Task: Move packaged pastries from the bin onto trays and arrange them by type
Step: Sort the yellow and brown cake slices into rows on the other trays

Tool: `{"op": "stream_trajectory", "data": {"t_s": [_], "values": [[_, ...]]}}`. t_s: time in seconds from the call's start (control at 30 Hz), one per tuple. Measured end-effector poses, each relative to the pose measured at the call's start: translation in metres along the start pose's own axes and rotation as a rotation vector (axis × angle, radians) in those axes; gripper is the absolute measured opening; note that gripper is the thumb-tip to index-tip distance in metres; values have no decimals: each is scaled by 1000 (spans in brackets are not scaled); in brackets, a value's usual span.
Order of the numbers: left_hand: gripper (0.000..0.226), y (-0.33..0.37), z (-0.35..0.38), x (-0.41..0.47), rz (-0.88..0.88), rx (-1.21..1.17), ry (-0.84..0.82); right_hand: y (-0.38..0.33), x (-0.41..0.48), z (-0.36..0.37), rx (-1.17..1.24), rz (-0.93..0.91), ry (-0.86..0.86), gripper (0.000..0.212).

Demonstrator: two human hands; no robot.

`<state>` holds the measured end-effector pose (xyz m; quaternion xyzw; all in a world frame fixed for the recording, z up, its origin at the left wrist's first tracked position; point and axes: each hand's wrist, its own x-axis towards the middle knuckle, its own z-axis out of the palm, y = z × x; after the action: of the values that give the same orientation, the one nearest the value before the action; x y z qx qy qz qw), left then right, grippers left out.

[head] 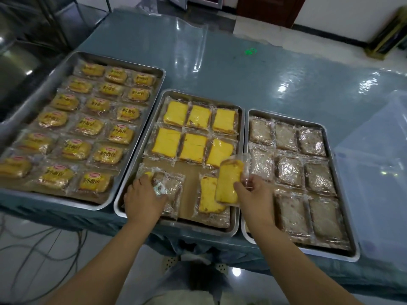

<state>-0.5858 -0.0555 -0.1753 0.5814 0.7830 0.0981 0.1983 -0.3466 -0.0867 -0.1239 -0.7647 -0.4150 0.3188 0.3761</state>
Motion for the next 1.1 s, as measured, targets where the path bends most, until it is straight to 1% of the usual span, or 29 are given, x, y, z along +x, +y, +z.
{"op": "stream_trajectory", "data": {"t_s": [0.03,0.13,0.23,0.33,0.5,0.6,0.67,0.73,0.83,0.9,0.97,1.1], "values": [[74,-2,-2,2,3,-12,0,-1,-2,9,-5,9,-20,8],[68,-10,-6,8,9,-62,-2,-6,-7,40,105,83,-99,9],[65,-14,-9,13,22,-96,-18,-12,-13,64,79,75,-135,18],[59,-14,-12,16,18,-126,-40,-14,-17,79,47,74,-145,22],[52,-12,-21,23,62,-333,-117,-15,-17,91,33,89,-128,15],[51,-16,-38,35,95,-418,-96,-16,-19,101,13,114,-158,19],[50,-20,-52,44,91,-497,-56,-16,-21,109,-31,133,-175,21],[50,-23,-64,51,77,-568,-24,-14,-22,116,-137,108,-189,22],[48,-29,-72,56,57,-617,20,-12,-25,120,-380,-27,-199,15],[46,-32,-72,57,40,-640,40,-11,-26,121,-509,-128,-206,14],[43,-36,-69,56,15,-663,33,-10,-25,119,-539,-141,-250,18],[49,-38,-63,55,-17,-667,13,-10,-20,114,-514,-105,-305,17]]}}
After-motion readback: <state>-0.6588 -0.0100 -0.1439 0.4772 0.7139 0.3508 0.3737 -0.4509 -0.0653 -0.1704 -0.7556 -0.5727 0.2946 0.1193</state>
